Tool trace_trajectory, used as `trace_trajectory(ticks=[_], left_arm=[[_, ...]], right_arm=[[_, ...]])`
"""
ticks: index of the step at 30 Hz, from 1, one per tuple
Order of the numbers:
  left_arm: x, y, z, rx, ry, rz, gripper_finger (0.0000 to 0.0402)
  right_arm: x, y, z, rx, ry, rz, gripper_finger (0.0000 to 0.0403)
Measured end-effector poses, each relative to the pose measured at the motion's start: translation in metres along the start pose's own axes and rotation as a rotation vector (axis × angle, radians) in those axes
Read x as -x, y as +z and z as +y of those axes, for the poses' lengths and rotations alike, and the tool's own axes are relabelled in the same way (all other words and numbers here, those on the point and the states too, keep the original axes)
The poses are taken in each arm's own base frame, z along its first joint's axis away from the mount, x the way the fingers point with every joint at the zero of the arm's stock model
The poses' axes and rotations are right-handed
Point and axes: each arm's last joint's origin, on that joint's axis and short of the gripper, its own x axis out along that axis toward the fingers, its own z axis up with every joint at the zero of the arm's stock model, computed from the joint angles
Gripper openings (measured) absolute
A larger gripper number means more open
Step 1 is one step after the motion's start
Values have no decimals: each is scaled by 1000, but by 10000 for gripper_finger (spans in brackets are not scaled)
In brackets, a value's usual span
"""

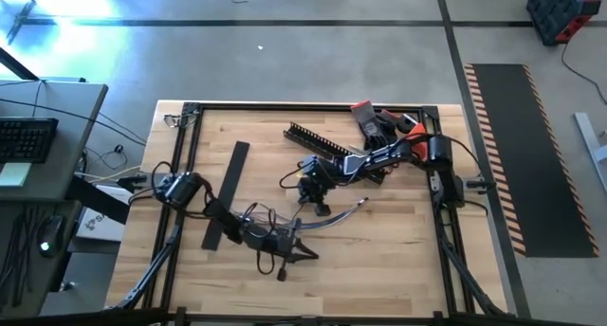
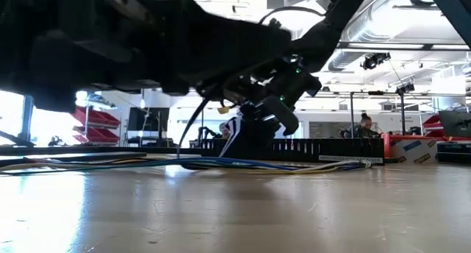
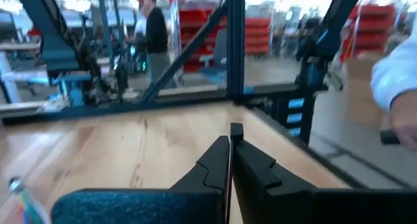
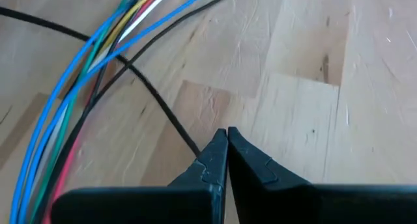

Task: Ziptie cables
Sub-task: Wrap the black zip tie on the cables

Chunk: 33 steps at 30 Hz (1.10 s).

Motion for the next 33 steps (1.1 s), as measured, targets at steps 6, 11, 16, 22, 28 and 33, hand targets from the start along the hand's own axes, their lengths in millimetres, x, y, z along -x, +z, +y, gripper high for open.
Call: trace_trajectory(ticks=[6, 11, 16, 22, 28, 33], left_arm=[[2, -11, 2, 39, -6, -36, 0], [6, -8, -5, 34, -18, -44, 0], [7, -6, -9, 30, -13, -49, 0], [7, -6, -9, 40, -13, -49, 0], [4, -3, -9, 71, -10, -62, 0], [-9, 7, -16, 37, -16, -120, 0]], right_arm=[[14, 7, 1, 23, -63, 7, 0], [14, 19, 0, 21, -67, -128, 0], [-7, 21, 14, 29, -19, -182, 0], [-26, 16, 23, 38, -18, -175, 0], [-19, 15, 22, 12, -85, -90, 0], [1, 15, 23, 3, -146, 22, 0]])
